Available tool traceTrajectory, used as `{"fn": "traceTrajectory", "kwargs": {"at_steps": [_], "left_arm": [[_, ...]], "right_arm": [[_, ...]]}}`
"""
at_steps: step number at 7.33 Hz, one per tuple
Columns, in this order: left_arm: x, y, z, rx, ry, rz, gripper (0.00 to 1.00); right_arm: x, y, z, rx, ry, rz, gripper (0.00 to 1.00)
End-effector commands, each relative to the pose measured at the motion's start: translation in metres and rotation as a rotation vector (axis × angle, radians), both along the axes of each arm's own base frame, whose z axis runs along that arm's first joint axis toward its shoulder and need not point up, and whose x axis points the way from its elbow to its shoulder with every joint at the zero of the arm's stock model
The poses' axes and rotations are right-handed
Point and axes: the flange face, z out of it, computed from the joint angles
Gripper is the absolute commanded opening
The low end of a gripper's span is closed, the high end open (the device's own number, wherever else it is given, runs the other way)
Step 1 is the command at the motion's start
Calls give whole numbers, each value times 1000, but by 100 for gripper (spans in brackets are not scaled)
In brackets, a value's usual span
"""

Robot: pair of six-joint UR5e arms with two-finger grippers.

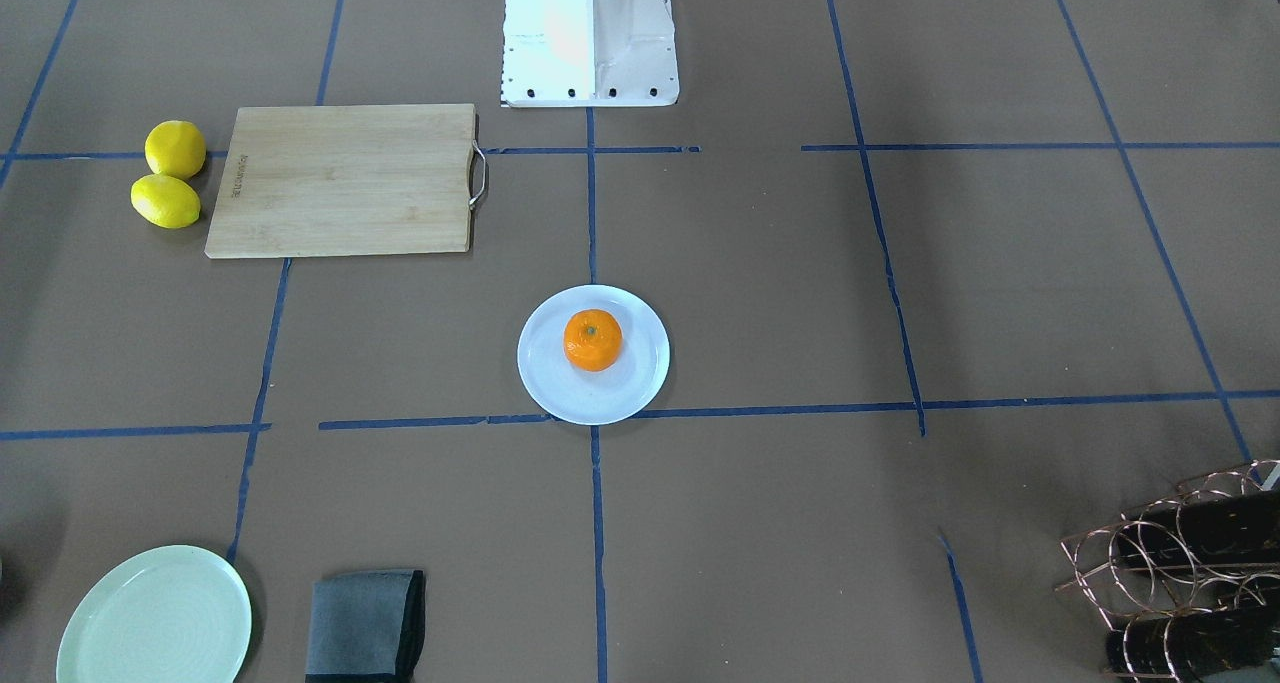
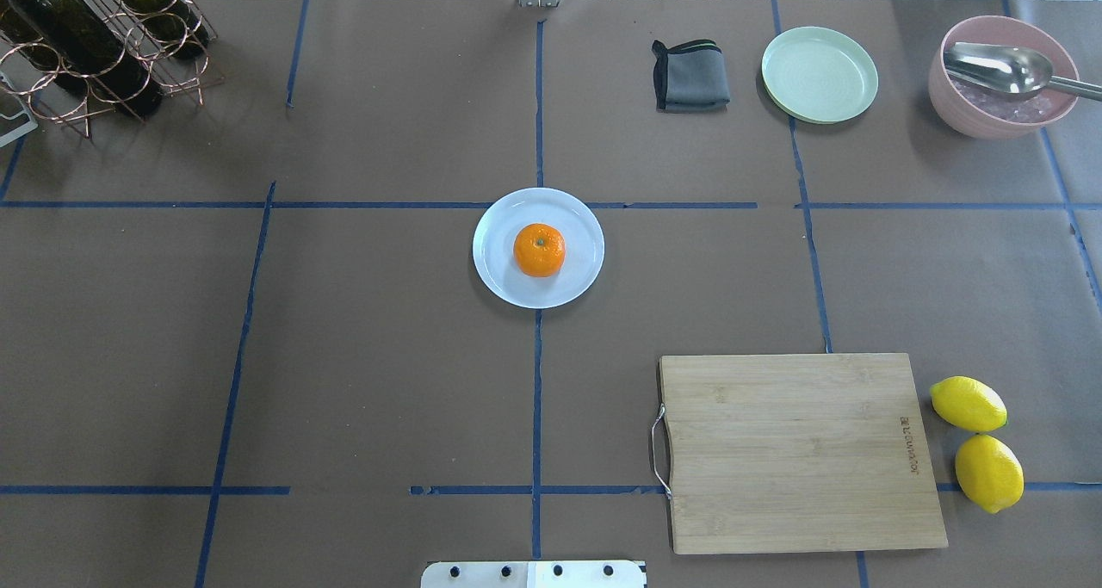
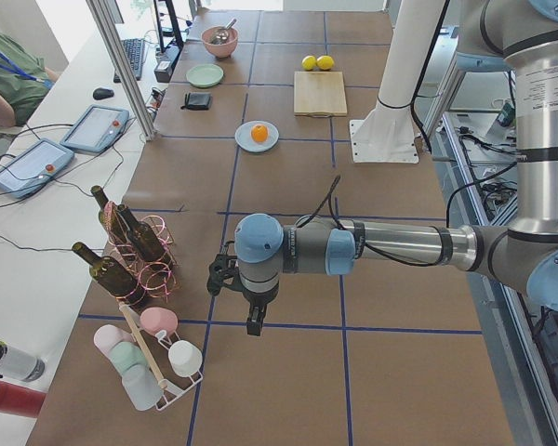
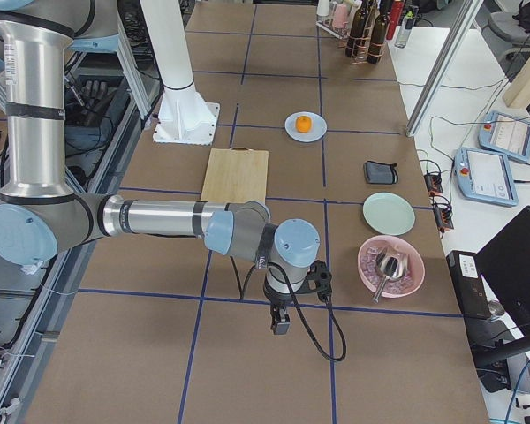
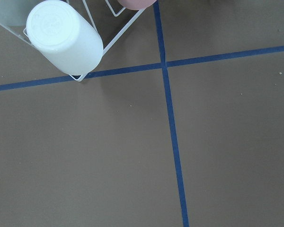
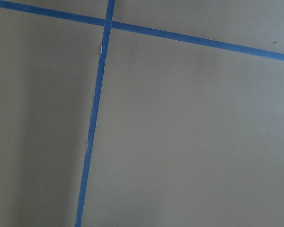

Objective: Pick orange to plate

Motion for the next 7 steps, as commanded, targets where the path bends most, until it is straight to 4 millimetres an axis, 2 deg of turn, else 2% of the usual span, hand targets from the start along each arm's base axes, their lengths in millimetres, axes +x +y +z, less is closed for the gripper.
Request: {"fn": "traceTrajectory", "kwargs": {"at_steps": [1, 2, 4, 5, 7], "left_arm": [[0, 1, 3, -10, 1, -2, 100], [0, 1, 4, -11, -1, -2, 100], [0, 1, 6, -16, -3, 0, 100], [-1, 2, 6, -16, -3, -2, 100], [0, 9, 9, -24, -1, -2, 100]], "right_arm": [[-4, -3, 9, 95, 6, -17, 100], [-20, -9, 6, 109, 8, -43, 100], [-37, -22, -11, 143, 1, -75, 100], [-43, -28, -22, 164, 0, -88, 100], [-49, -29, -24, 171, -11, -102, 100]]}}
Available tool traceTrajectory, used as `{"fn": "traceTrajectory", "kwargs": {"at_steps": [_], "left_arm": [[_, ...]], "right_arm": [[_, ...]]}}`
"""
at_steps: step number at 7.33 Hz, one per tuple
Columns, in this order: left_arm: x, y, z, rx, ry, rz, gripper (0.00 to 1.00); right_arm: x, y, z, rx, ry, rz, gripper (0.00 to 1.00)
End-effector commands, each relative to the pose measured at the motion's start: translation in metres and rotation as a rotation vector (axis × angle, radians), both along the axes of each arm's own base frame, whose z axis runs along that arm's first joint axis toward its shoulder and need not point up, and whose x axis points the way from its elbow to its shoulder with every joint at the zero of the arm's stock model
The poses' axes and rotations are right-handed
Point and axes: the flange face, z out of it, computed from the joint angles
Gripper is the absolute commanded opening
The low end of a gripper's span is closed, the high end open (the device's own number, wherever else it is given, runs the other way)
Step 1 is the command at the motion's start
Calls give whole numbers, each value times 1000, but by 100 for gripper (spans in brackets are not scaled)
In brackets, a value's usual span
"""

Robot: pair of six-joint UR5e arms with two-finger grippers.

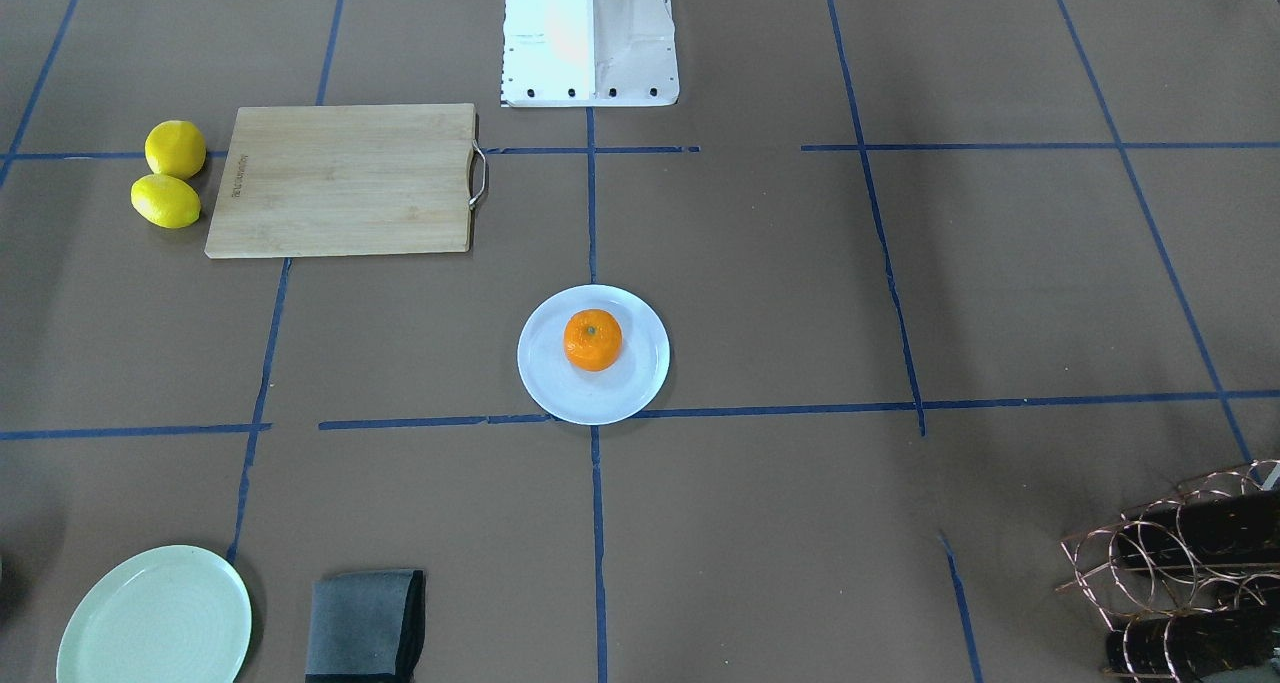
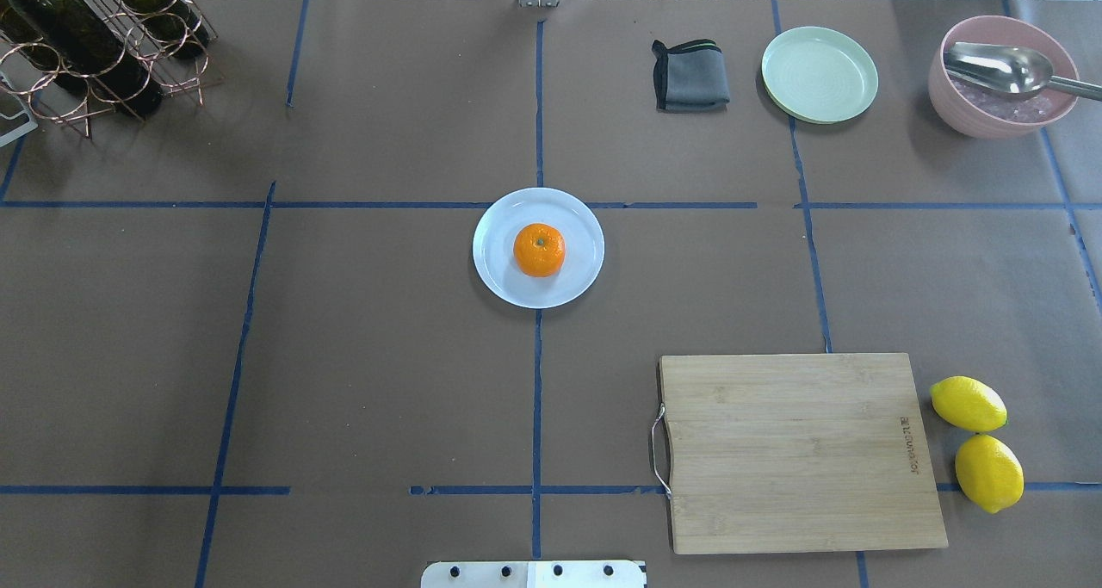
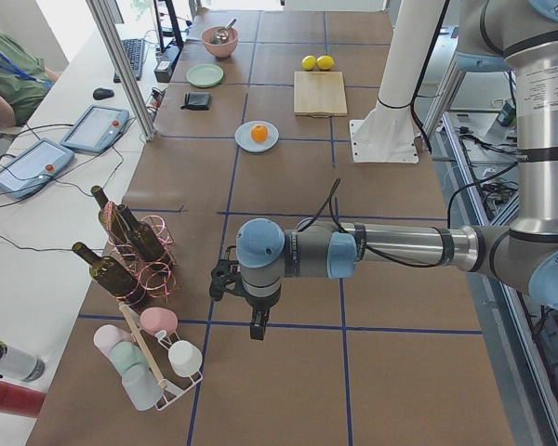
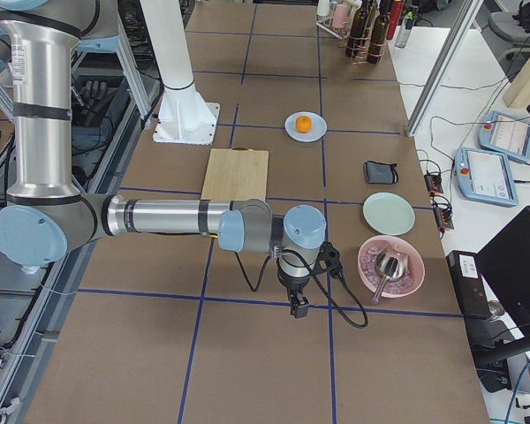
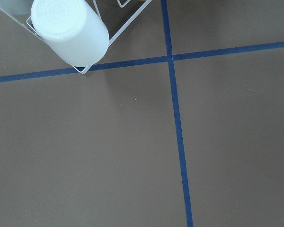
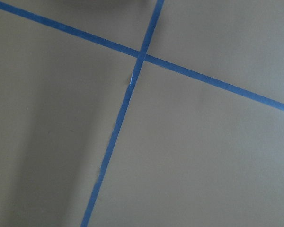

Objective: Pick orange to plate

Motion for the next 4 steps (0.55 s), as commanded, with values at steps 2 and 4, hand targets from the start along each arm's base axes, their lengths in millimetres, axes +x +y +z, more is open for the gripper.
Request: {"fn": "traceTrajectory", "kwargs": {"at_steps": [2, 4], "left_arm": [[1, 2, 1, 1, 2, 1, 100], [1, 2, 1, 1, 2, 1, 100]], "right_arm": [[-5, 3, 6, -3, -4, -22, 100], [-5, 12, 14, -18, -4, -25, 100]]}}
